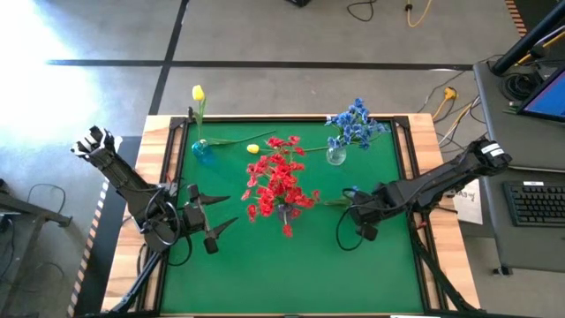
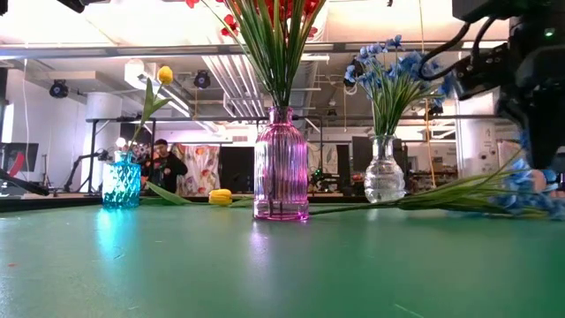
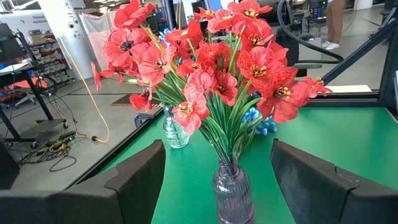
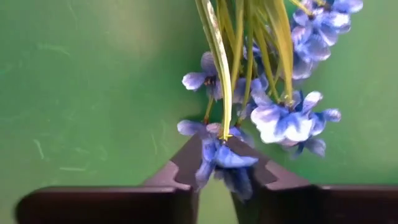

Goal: Sort flowers into vase by color
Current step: Put the blue flowers into the transparent vase

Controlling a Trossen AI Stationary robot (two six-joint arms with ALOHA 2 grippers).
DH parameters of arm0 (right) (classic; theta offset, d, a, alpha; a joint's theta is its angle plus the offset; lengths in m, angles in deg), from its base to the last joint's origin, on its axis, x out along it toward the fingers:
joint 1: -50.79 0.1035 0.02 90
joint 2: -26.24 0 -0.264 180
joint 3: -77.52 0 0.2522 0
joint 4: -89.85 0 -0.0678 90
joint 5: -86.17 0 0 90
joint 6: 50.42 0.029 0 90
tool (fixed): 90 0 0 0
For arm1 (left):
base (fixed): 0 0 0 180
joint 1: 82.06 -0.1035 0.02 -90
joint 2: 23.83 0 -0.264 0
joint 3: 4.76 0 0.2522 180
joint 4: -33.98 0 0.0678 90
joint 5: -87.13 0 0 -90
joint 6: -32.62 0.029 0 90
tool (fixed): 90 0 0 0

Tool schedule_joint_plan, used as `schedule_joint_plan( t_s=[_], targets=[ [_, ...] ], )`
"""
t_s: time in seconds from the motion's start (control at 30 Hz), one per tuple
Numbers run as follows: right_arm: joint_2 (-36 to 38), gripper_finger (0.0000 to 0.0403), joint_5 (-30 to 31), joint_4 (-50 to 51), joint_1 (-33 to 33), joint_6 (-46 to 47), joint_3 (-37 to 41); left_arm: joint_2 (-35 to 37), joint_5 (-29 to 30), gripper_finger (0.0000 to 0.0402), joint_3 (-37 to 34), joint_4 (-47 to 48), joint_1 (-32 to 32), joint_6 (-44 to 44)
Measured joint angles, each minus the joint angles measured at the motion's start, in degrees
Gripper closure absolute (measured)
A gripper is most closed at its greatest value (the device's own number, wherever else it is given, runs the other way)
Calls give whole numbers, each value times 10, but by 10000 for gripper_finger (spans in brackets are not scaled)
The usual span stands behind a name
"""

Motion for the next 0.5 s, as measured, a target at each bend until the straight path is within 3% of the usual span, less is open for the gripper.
schedule_joint_plan(
  t_s=[0.3,0.5],
  targets=[
    [1,198,17,49,-2,-9,-2,0,0,128,0,0,0,0],
    [1,138,50,86,-2,-14,-32,0,0,128,0,0,0,0]
  ],
)
